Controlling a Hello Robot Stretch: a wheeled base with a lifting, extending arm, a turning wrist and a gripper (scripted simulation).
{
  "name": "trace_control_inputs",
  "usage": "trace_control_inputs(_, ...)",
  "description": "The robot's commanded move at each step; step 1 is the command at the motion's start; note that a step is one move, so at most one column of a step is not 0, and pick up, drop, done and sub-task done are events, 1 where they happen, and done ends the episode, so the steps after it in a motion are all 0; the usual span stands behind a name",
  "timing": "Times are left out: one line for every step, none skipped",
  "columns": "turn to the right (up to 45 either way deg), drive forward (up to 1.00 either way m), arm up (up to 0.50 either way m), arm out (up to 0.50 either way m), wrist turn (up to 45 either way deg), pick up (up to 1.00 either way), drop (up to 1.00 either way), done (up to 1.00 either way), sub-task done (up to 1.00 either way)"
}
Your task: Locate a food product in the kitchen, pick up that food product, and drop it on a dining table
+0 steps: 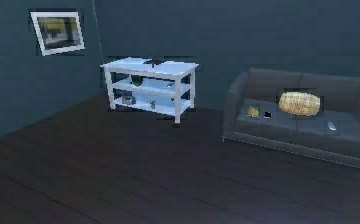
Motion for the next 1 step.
trace_control_inputs(-45.0, 0.00, 0.00, 0.00, 0.0, 0.00, 0.00, 0.00, 0.00)
